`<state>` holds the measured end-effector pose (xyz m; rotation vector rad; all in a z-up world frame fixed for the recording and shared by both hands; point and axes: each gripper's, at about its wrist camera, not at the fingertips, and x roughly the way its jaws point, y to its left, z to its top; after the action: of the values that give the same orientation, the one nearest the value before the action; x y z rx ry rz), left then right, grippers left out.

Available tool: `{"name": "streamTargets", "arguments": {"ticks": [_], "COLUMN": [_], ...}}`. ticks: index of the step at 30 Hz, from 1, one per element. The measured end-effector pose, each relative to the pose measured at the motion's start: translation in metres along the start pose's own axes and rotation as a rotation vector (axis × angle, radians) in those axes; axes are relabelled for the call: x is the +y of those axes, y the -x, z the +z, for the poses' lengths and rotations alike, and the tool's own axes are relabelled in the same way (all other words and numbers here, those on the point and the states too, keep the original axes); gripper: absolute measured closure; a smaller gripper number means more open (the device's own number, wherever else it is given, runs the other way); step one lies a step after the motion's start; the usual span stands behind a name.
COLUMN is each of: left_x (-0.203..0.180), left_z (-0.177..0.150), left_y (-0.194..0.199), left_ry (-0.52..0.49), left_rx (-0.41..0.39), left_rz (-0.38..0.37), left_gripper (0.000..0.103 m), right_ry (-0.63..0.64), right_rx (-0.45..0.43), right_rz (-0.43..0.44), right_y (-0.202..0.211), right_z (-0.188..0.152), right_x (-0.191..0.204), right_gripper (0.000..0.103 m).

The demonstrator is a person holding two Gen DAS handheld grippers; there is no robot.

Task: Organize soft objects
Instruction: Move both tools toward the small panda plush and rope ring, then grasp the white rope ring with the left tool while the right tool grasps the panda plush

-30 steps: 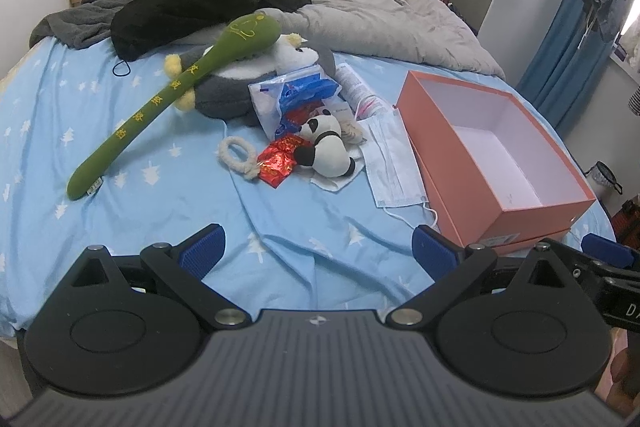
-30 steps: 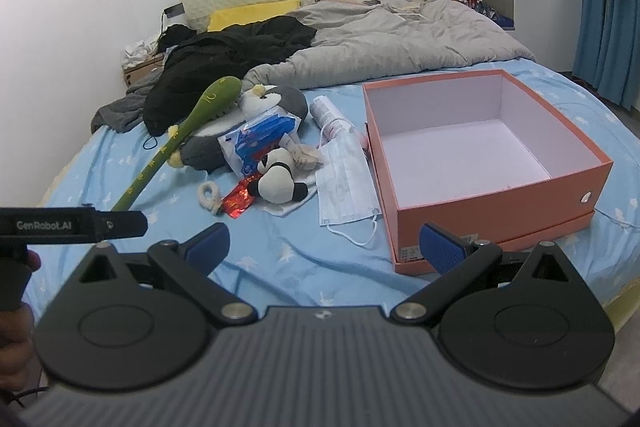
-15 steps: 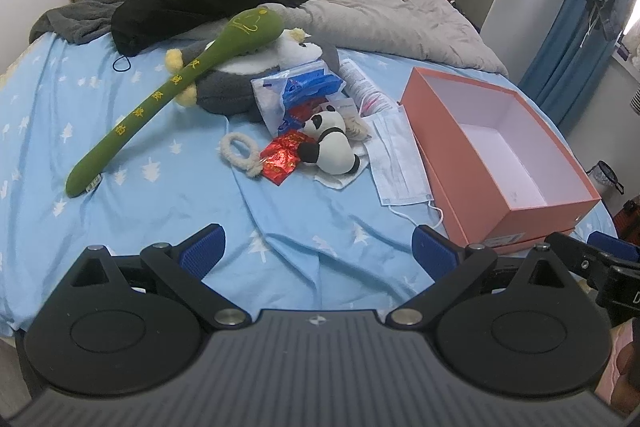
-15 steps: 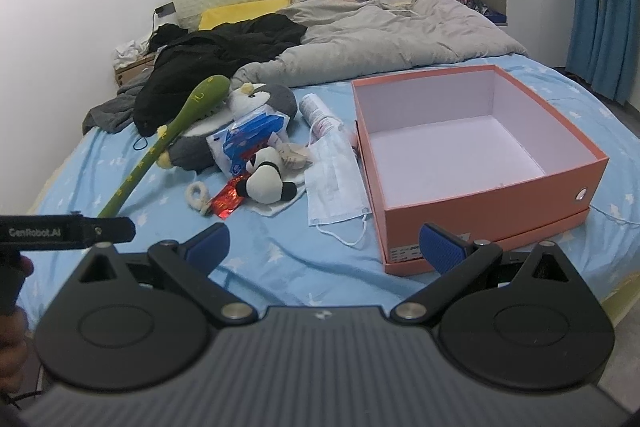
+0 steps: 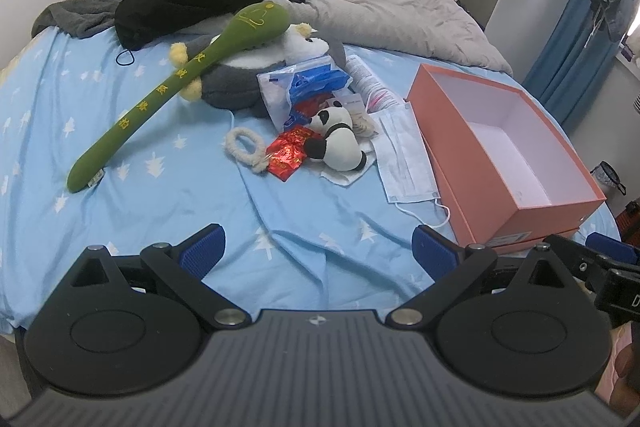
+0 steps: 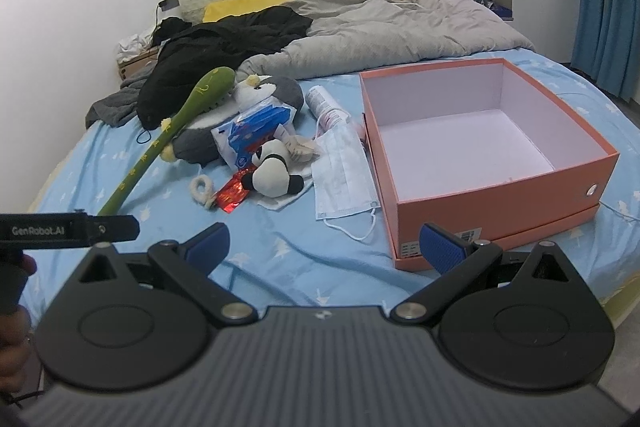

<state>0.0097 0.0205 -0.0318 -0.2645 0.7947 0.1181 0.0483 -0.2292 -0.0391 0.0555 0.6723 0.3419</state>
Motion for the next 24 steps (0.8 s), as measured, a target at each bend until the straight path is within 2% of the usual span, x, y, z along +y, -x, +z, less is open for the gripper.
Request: {"name": "streamTargets", "arguments": {"ticks": [24], "left_x": [0.009], "left_z": [-0.003], "left_y": [-0.019], "left_ry": [0.012], "left_rx": [0.019], "left_rz": [0.02], "left_gripper": [0.002], "right_ry": [0.003], "right_rx": [0.036], "right_rz": [0.011], "right_y": [-0.016], "right_z": [-0.005], "right_x": [0.006], "right_gripper": [0.0]}}
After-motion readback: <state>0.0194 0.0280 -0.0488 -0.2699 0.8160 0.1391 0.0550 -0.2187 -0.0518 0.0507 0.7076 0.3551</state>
